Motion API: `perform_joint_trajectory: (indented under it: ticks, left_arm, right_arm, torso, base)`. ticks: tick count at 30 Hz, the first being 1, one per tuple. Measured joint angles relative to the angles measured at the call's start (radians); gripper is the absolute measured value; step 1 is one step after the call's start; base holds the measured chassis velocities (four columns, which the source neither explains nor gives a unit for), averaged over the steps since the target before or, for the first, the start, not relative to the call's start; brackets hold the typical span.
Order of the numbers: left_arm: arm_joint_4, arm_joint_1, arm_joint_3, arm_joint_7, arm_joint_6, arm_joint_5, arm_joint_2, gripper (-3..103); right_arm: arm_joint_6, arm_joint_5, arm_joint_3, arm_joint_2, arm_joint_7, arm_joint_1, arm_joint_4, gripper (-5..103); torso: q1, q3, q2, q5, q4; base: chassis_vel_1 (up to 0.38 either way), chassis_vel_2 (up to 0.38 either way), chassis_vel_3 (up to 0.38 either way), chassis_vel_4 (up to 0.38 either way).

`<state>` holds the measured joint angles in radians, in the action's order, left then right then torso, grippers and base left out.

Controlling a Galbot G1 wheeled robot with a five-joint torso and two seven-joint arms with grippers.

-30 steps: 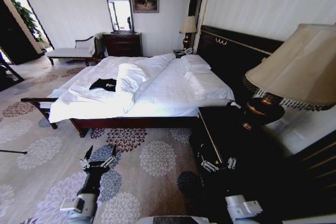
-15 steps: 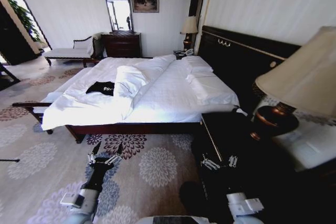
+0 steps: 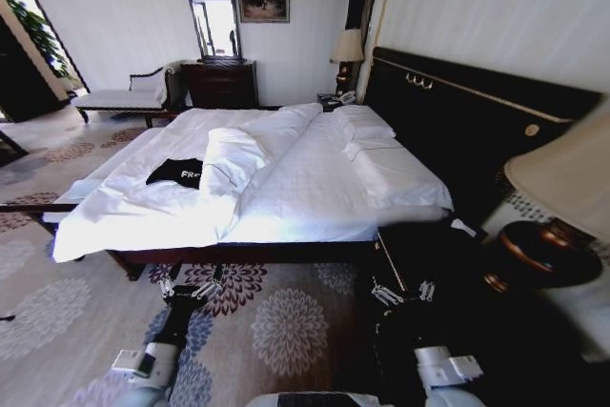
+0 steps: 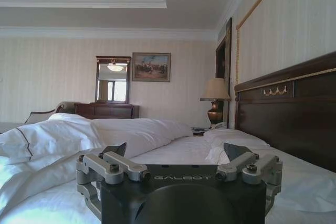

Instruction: Fold the clothes on the bed.

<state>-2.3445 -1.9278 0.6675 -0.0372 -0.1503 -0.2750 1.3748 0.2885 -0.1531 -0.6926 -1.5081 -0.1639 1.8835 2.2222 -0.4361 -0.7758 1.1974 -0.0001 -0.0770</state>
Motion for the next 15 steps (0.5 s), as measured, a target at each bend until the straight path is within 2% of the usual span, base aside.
perform_joint_trajectory:
  ticks: [7, 15]
  left_arm:
    - [0.000, -0.009, -0.003, 0.008, -0.007, 0.002, 0.002, 100]
    - [-0.003, -0.013, -0.017, 0.015, -0.016, 0.017, 0.005, 100]
  right_arm:
    - [0.005, 0.011, 0.005, -0.009, -0.001, 0.000, -0.006, 100]
    - [0.010, 0.016, 0.003, -0.014, 0.001, 0.003, -0.007, 100]
  torso:
    - [0.000, 0.000, 0.000, -0.0002, 0.0000]
    - [0.000, 0.000, 0.000, 0.0000, -0.0002]
  base:
    - [-0.244, 0.232, 0.246, -0.230]
    - [-0.195, 0.201, 0.180, -0.196]
